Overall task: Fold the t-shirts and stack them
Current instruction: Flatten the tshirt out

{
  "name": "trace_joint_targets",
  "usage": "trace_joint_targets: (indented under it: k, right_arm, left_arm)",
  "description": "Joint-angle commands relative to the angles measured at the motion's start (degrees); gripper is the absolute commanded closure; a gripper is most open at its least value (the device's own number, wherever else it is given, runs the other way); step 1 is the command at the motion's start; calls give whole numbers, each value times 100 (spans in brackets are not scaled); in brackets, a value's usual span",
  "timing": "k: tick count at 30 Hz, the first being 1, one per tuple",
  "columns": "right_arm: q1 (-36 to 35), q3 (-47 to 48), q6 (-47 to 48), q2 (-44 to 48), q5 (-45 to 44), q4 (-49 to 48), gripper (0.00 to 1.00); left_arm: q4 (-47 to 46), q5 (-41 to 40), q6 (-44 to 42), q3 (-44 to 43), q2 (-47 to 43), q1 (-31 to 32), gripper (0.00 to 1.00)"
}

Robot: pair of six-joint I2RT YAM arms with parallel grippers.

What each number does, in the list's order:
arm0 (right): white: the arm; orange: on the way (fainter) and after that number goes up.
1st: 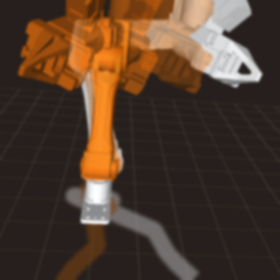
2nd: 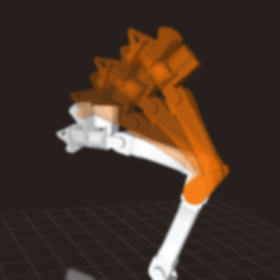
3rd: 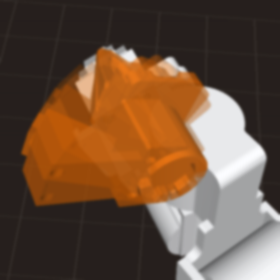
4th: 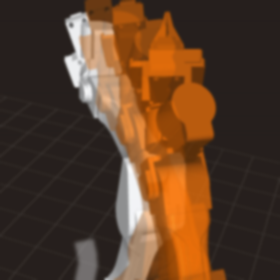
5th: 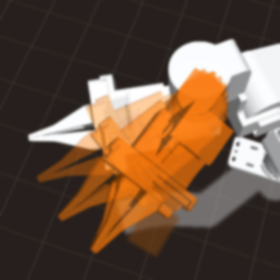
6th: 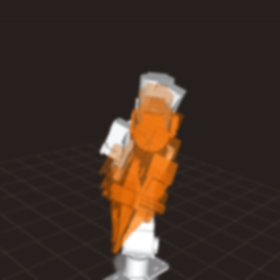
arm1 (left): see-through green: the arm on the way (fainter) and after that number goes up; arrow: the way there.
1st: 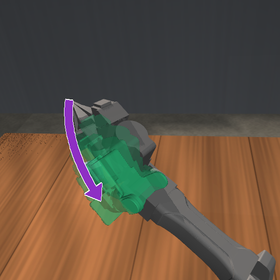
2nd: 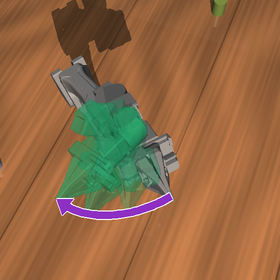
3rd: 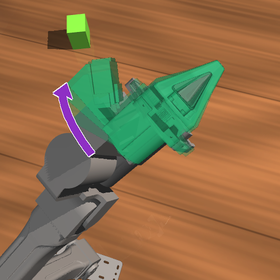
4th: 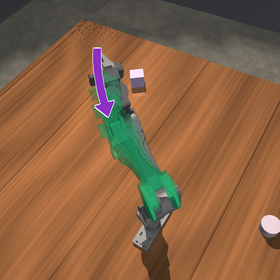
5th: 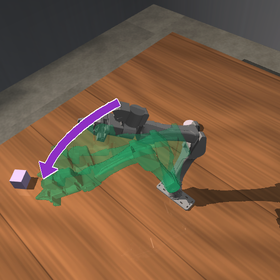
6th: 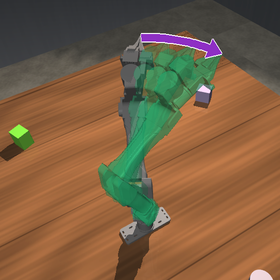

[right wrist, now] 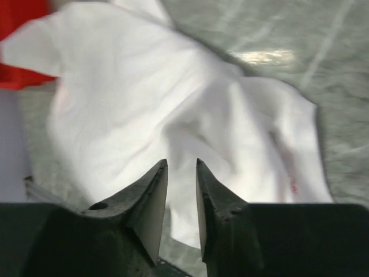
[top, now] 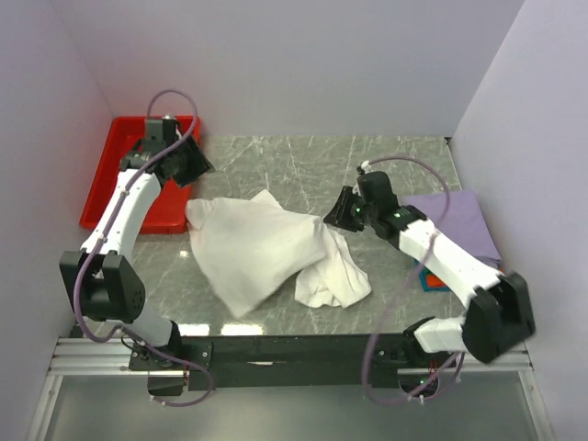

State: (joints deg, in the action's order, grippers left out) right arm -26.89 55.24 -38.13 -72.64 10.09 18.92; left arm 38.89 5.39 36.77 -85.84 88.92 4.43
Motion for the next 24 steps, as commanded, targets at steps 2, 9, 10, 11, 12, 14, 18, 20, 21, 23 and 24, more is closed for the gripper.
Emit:
trace_joint_targets:
  k: [2,9,10,11,12,14,18,20,21,23,24]
  right_arm:
    - [579,118,139,-425,247,-661,63]
    - [589,-653,148,248,152,-784,51]
    - [589,-777,131,364,151,-784,51]
    - [580,-909,96,504,134,-793,51]
    - [580,-1162,43,758,116,-802,51]
    - [563,-1427,-1,1162,125,-863,51]
    - [563,-1867,-63,1621,134,-811,51]
    - [554,-1921,-54,1761,134,-749,52]
    - [545,-1947,-28,1797,116,-723,52]
    - [536,-1982,33,1911,81,-618,52]
    - [545,-2000,42,1946,72,-591,52]
  left_arm:
    - [-296,-291,-109,418,-955,672,38]
    - [-156,-2145,1514,3279,-2719,2534,50]
    - [-93,-2295,1848,3589,-2914,2659,51]
    - [-6,-2566,2564,3871,-3107,2764,51]
    - [213,-2665,2885,4387,-3483,2913,52]
    - [477,-2902,3805,4829,-3837,2976,52]
    - [874,-2973,4750,5533,-4575,2976,52]
    - [1059,-3035,5084,5622,-4726,2985,51]
    - [1120,-3052,5155,5657,-4796,2985,51]
    - [1357,-3061,5374,5701,-4832,2985,51]
    - [1410,-3053,5410,5710,-4858,2985,51]
